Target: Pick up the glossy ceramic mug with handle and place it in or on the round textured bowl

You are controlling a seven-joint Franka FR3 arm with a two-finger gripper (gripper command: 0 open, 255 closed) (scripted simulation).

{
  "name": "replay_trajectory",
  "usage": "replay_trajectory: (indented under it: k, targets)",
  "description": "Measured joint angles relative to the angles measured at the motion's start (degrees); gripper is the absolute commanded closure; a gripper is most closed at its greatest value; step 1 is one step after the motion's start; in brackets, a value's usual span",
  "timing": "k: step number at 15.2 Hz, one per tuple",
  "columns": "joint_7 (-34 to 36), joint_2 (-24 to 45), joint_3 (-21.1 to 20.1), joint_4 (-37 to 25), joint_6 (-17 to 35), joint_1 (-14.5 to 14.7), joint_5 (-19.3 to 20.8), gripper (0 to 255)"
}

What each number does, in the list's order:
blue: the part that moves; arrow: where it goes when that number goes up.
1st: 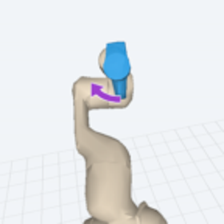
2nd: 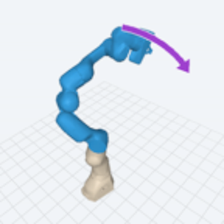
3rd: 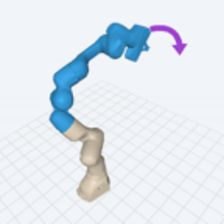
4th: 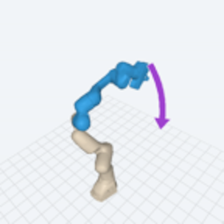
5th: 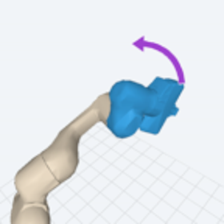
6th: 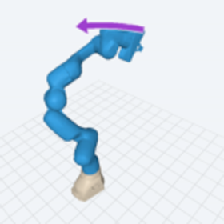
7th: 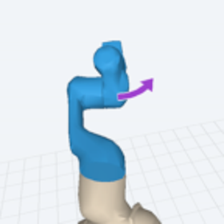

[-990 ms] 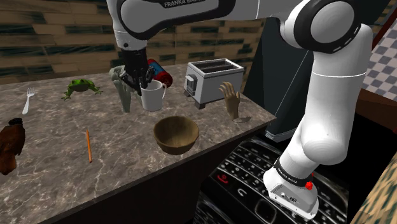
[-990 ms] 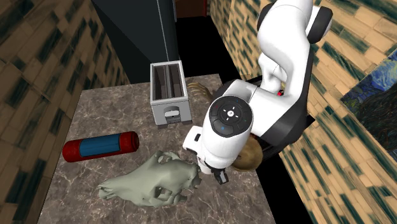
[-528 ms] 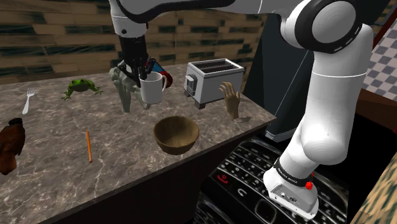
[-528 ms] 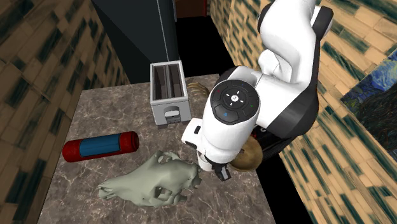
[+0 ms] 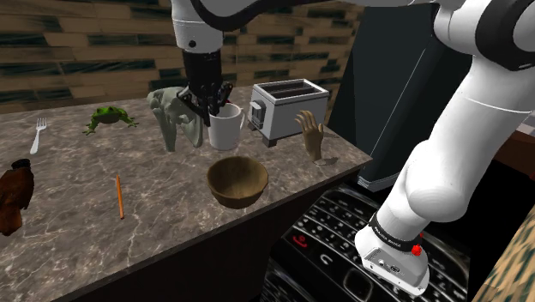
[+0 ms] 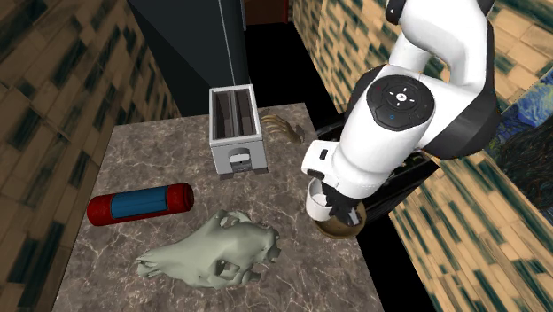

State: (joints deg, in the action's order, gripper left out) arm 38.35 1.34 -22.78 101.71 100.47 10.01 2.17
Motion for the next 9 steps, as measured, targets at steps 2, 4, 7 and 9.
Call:
replay_trajectory:
  k: [2,4,7,9]
  targets:
    - [0.0,-4.1,-0.2,3.4,-0.4,0.2,-1.6,255]
    - [0.3,-8.4,-0.5,7.5,-0.2,0.7,-3.4,255]
    - [0.3,-12.1,-0.6,11.7,0.5,1.2,-4.9,255]
    - [0.2,-12.4,-0.6,13.5,2.0,1.2,-5.0,255]
